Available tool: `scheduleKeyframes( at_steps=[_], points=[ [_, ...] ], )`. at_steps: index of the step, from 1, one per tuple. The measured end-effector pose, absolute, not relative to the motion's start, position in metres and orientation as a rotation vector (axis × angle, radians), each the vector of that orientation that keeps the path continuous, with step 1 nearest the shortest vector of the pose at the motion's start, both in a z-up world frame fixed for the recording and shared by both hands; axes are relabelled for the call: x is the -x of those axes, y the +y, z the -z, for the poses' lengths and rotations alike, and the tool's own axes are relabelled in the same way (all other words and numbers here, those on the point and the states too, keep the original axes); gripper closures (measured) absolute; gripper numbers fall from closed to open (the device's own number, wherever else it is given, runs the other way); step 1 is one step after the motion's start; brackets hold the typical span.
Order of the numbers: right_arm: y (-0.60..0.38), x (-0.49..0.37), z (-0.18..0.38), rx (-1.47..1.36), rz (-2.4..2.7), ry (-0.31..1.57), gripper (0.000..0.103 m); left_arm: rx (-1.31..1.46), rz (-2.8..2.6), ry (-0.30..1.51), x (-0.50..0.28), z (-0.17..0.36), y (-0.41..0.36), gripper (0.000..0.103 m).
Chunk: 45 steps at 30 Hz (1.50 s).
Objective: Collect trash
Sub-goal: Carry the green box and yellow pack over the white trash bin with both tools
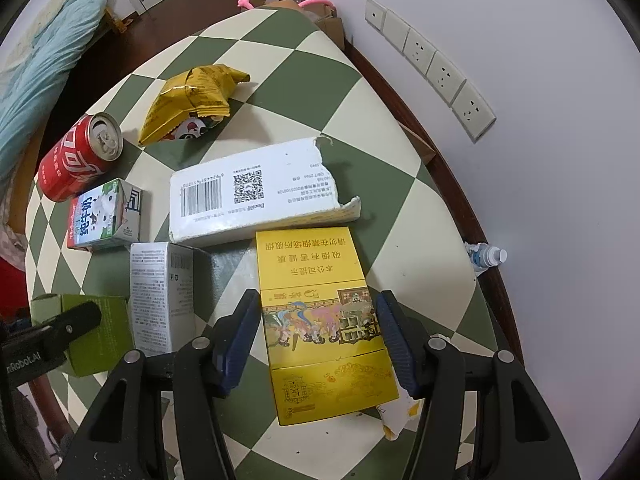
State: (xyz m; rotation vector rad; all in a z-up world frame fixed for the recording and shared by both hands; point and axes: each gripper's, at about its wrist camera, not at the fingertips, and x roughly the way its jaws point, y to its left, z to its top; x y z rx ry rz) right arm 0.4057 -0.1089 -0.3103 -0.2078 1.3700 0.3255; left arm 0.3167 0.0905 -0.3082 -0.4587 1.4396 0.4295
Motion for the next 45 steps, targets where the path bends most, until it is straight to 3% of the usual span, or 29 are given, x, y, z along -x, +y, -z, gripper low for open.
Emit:
scheduleKeyframes(
  at_steps=[18,32,38,45],
  points=[
    [-0.082,-0.359,0.243,0.102,-0.49,1.234,0.042,0.445,-0.571,1.14,-0.239,0.21,0.155,0.017],
    [0.076,-0.248,0.176,0.105,-0.82,1.155,0.042,0.523,-0.725,0.896,-0.09,0.125,0.269,0.017],
    [0.184,-0.152,0.196,0.166,-1.024,1.231,0.042,0.645,-0.832,0.897,0.009,0.15,0.339,0.017],
    [0.287,-0.054,0.27,0.316,-1.155,1.386,0.042,0.902,-0.937,0.968,0.111,0.247,0.42,0.017]
  ],
)
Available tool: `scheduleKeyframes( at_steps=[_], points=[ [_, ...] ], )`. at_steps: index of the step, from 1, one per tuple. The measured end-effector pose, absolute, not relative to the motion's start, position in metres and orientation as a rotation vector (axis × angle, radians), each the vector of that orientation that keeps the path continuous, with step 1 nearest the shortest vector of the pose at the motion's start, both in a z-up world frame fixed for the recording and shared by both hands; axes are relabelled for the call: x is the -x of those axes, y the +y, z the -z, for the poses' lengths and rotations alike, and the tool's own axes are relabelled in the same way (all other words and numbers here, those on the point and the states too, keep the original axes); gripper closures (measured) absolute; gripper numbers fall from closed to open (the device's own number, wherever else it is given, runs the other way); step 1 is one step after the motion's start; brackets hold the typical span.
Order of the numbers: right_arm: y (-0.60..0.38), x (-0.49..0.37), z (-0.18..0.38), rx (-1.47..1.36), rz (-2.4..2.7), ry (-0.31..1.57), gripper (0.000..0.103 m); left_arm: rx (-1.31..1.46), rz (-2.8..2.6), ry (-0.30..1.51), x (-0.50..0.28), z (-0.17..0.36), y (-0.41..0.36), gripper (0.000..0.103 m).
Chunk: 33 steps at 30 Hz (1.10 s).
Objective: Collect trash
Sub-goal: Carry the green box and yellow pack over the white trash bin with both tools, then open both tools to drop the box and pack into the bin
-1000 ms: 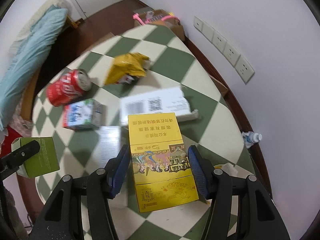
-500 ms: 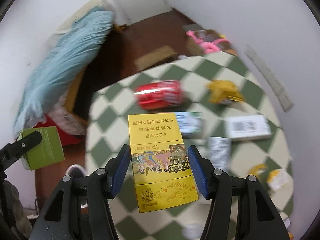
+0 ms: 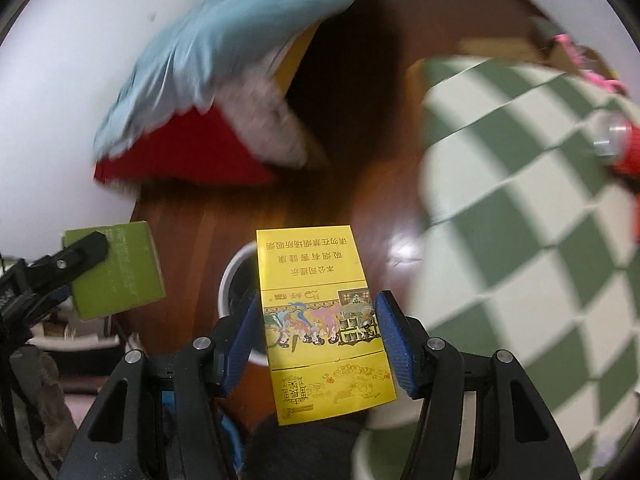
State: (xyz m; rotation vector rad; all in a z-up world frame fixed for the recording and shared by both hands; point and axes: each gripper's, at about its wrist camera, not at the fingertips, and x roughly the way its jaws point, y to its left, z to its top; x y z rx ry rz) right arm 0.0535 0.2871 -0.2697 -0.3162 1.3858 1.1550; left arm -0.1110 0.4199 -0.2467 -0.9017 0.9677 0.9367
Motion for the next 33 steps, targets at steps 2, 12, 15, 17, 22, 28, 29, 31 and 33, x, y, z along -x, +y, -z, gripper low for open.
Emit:
scheduleKeyframes(
  at_steps=[2,12,15,17,22,28,29,31,33],
  points=[
    [0.316,-0.031,0.298,0.37,-1.171,1.443,0.042,0.981,-0.938,0.984,0.127,0.277,0.435,0.017],
    [0.412,0.041,0.406,0.6,-1.159,1.595,0.042,1.177,-0.967,1.055,0.172,0.366,0.48,0.002],
    [0.432,0.053,0.428,0.655,-1.151,1.62,0.042,1.181,-1.033,1.052,0.191,0.37,0.481,0.002],
    [0.445,0.057,0.441,0.695,-1.148,1.629,0.041,1.157,-1.086,1.057,0.201,0.37,0.48,0.002],
    [0.456,0.058,0.455,0.749,-1.15,1.597,0.001,1.042,-1.242,1.063,0.215,0.366,0.468,0.002],
    [0.442,0.067,0.449,0.893,-1.144,1.504,0.001,0.984,-1.259,1.104,0.213,0.365,0.449,0.002],
    [0.438,0.068,0.447,0.906,-1.141,1.497,0.001,0.97,-1.257,1.116,0.211,0.364,0.445,0.002],
    [0.43,0.068,0.441,0.937,-1.128,1.479,0.001,0.956,-1.249,1.13,0.208,0.362,0.44,0.002],
    [0.421,0.069,0.435,0.955,-1.12,1.461,0.001,0.955,-1.239,1.135,0.206,0.359,0.435,0.002]
  ],
)
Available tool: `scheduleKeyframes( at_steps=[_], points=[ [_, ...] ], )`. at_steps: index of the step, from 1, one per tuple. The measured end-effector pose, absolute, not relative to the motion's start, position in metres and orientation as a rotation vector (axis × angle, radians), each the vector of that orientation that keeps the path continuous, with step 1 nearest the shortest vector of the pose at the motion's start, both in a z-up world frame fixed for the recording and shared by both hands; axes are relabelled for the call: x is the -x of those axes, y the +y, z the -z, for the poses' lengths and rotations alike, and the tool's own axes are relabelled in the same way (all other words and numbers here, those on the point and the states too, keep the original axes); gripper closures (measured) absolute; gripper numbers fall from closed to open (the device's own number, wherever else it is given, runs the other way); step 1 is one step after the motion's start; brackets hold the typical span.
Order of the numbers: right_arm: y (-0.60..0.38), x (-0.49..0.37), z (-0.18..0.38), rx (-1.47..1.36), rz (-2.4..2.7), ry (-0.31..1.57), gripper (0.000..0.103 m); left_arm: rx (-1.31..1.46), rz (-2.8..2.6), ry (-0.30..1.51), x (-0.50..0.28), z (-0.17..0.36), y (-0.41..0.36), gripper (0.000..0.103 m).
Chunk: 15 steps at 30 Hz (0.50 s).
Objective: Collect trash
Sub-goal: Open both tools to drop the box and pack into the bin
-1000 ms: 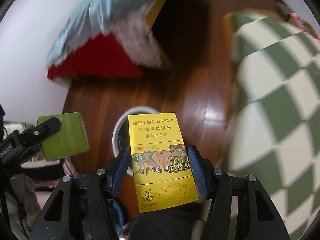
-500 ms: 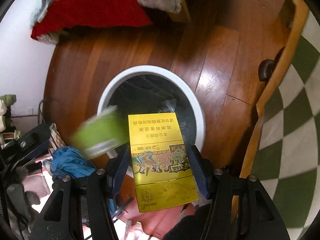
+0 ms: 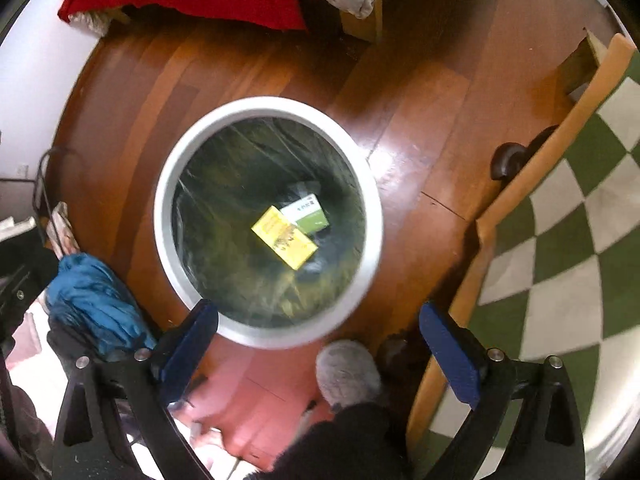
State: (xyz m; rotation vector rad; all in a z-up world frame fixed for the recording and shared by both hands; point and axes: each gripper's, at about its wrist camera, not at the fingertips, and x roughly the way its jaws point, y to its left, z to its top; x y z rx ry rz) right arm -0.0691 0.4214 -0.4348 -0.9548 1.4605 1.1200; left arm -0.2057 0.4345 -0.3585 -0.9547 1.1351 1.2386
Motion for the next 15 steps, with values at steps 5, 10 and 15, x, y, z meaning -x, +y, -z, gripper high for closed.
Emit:
scheduleKeyframes(
  at_steps=[5,10,15],
  points=[
    [0.401,0.066,0.414,0.951,-1.107,1.435,0.001,0.959,-1.224,1.138,0.204,0.346,0.419,0.002],
    [0.385,0.058,0.387,0.912,-1.104,1.412,0.001,0.93,-1.231,1.119,0.202,0.324,0.403,0.002],
    [0.367,0.049,0.352,0.858,-1.126,1.383,0.001,0.896,-1.242,1.085,0.202,0.295,0.385,0.002]
  ],
)
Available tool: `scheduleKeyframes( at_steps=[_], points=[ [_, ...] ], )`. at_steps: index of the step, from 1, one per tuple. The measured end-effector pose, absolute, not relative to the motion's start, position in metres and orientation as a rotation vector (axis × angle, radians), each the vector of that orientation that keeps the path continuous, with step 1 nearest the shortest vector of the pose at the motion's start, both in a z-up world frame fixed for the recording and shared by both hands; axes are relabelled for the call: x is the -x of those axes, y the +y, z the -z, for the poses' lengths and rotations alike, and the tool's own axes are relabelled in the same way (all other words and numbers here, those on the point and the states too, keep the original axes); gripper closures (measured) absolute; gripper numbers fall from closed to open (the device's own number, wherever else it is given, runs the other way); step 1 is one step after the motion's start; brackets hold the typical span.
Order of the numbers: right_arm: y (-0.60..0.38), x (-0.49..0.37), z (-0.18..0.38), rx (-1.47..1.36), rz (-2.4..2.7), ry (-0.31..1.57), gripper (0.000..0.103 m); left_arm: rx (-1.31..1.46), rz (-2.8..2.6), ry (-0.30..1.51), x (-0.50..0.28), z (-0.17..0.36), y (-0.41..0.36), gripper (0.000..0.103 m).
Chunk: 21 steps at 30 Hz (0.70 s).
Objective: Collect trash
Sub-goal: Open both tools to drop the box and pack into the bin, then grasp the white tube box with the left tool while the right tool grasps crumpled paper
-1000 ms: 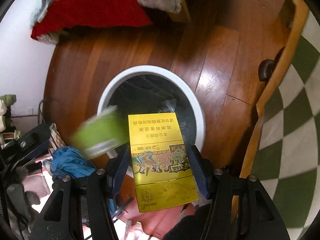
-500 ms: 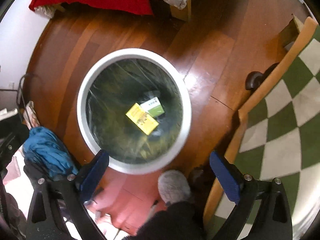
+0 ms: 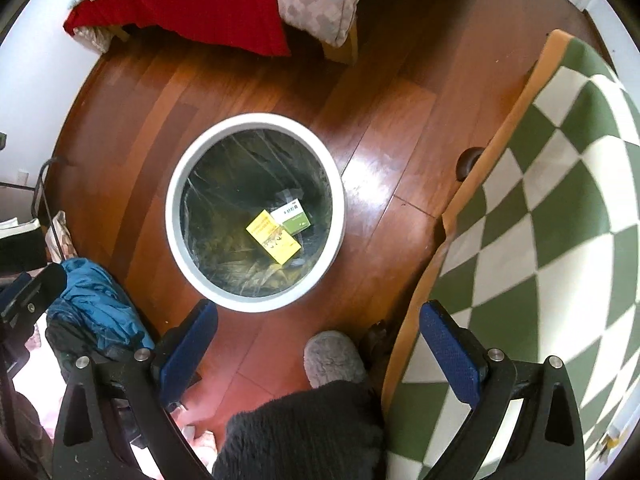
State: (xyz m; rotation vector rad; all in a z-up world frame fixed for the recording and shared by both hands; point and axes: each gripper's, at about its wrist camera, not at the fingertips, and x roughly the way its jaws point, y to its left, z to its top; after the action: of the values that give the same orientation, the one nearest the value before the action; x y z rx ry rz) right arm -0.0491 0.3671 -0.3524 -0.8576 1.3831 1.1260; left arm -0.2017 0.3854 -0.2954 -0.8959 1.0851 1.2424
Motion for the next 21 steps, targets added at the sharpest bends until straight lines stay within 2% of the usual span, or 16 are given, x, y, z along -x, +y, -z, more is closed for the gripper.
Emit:
scheduleKeyframes(
  at_steps=[12,21],
  points=[
    [0.312,0.045,0.249,0.679,-1.215,1.272,0.001,0.741,-1.272,0.971,0.2,0.214,0.331,0.002],
    [0.232,0.015,0.163,0.406,-1.268,1.241,0.001,0.597,-1.241,0.872,0.163,0.15,0.284,0.002]
  ],
)
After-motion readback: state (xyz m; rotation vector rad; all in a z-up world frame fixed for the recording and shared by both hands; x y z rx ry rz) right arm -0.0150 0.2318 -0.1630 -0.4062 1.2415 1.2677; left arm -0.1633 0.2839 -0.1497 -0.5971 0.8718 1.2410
